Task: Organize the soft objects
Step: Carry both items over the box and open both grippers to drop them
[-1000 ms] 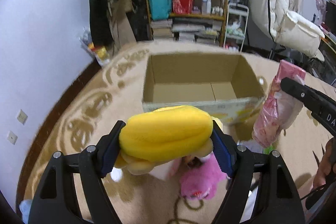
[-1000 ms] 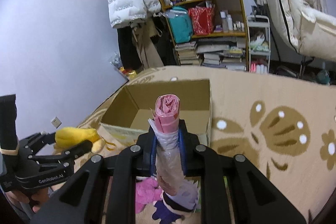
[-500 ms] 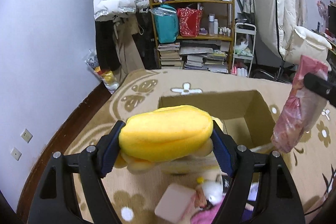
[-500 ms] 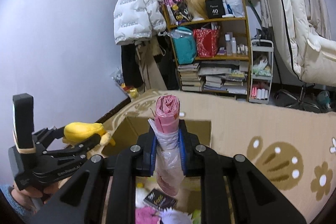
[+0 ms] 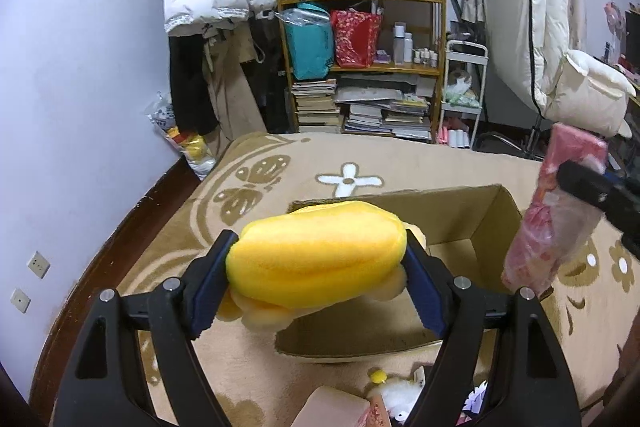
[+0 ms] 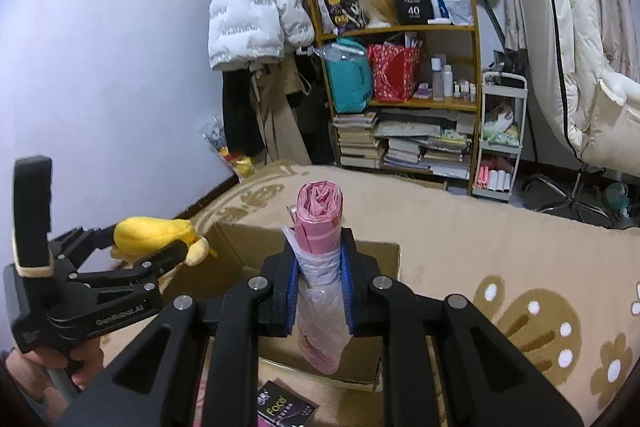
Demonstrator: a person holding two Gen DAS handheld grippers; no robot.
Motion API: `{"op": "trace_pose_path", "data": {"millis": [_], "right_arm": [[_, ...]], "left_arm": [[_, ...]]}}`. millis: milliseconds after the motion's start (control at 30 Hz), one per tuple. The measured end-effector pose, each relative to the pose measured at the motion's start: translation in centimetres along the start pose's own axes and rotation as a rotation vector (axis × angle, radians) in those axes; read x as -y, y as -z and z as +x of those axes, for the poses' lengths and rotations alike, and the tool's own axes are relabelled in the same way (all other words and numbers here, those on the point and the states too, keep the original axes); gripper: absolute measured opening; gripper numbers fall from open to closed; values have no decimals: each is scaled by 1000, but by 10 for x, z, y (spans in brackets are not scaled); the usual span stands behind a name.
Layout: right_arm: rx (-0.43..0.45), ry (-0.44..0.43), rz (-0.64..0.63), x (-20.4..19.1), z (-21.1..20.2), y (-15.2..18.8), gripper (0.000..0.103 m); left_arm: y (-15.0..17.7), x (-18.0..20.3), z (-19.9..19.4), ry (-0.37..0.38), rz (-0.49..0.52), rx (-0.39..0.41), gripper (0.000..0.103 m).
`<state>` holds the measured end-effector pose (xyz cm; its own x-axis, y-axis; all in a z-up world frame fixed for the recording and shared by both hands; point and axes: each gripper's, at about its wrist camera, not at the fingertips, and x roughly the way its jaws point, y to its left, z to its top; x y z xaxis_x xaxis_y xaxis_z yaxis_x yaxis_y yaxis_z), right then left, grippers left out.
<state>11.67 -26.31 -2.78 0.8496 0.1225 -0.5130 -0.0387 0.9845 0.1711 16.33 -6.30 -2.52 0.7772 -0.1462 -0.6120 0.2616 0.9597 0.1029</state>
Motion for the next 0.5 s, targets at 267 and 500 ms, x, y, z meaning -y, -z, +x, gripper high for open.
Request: {"op": "trace_pose_path", "data": {"millis": [267, 500], "right_arm": [[-59, 2, 6, 6, 25, 17, 19], [-99, 2, 24, 7, 40, 28, 19]], "left_arm": [[5, 11, 15, 43, 23, -19, 79], [10, 15, 24, 116, 8, -49, 80]]}}
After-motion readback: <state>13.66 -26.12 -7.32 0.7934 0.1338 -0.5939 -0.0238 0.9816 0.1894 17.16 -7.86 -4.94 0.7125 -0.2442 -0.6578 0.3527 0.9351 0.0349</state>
